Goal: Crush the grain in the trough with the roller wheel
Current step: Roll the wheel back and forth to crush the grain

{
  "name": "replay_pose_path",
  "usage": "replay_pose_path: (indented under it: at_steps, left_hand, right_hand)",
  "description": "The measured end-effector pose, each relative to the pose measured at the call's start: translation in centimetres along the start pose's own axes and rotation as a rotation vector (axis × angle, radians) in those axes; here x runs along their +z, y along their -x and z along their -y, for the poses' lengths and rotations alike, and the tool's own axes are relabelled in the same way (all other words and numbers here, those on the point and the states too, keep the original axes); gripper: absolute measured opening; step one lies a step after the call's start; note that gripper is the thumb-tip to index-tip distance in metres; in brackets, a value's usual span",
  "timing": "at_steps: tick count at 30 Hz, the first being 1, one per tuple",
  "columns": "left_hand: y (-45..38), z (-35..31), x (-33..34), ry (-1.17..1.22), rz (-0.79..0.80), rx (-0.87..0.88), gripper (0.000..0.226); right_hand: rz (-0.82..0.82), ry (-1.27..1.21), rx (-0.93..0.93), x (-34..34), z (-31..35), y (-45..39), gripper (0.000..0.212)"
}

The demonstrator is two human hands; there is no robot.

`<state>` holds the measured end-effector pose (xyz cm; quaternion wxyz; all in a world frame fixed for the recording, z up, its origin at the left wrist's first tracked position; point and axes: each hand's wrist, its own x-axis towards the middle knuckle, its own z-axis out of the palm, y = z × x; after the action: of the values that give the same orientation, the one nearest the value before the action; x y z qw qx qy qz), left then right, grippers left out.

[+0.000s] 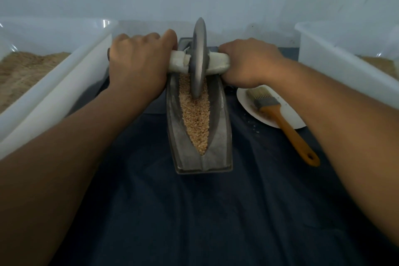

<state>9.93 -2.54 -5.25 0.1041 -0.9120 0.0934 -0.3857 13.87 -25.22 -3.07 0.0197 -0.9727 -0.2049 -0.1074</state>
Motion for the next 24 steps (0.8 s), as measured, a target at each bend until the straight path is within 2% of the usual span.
replay_pose_path:
  at_steps: [10, 24]
  left_hand:
    - [2.3, -0.3, -2.4, 0.085, 0.073, -0.014, 0.032]
    - [4.0, -0.8, -5.2, 0.055, 0.133, -0.008, 0.036]
  right_hand:
    - [-0.136, 0.126, 0.037, 0.0, 1.5, 3.3, 0.020]
    - [-0.273, 0.114, 0.084, 0.4, 2.9, 7.2, 0.017]
